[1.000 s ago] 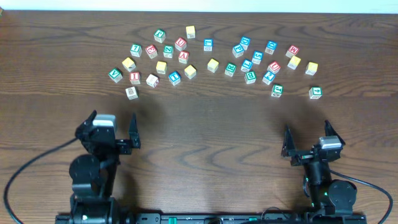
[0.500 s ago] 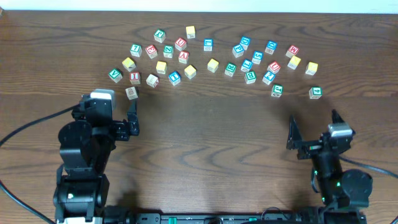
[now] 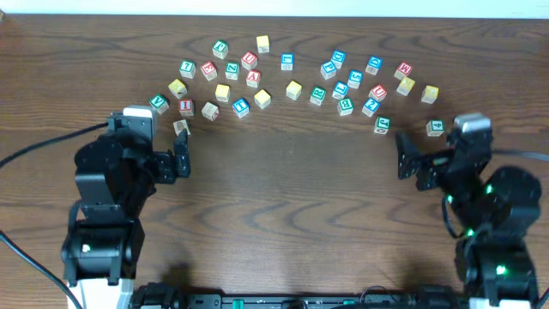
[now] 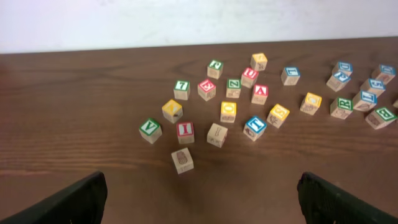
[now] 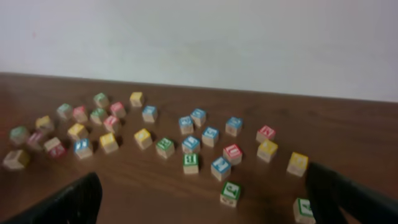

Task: Spell out AI2
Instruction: 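Raise both arms and move grippers over the block arc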

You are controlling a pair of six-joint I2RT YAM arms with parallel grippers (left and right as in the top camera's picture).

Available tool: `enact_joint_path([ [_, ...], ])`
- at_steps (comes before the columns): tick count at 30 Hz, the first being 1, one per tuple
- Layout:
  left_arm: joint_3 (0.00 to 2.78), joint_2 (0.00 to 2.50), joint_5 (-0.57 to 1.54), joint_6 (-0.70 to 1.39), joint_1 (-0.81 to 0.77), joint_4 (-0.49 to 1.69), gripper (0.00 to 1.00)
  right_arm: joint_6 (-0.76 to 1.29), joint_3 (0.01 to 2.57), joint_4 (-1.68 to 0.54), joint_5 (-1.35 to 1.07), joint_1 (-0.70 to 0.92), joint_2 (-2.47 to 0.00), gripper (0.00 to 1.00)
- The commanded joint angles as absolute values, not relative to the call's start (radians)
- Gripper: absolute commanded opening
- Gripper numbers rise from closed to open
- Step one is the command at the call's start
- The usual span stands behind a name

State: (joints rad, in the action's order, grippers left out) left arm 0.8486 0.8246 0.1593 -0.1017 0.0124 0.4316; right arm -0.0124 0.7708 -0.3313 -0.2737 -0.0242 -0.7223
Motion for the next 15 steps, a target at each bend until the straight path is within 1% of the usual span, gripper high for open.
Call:
enact_joint_path([
  [1, 0.949, 0.878, 0.176, -0.097, 0.016, 0.473, 0.96, -0.024, 0.894, -0.385, -0.326, -0.041, -0.818, 0.99],
  [6, 1.052, 0.969, 0.188, -0.097, 0.017, 0.553, 0.96, -0.025, 1.031, -0.479, -0.336, -0.041, -0.945, 0.99],
  [15, 1.219, 1.163, 0.202, -0.096, 0.015, 0.662, 0.96, -0.069, 1.196, -0.547, -0.377, -0.041, -1.152, 0.99],
])
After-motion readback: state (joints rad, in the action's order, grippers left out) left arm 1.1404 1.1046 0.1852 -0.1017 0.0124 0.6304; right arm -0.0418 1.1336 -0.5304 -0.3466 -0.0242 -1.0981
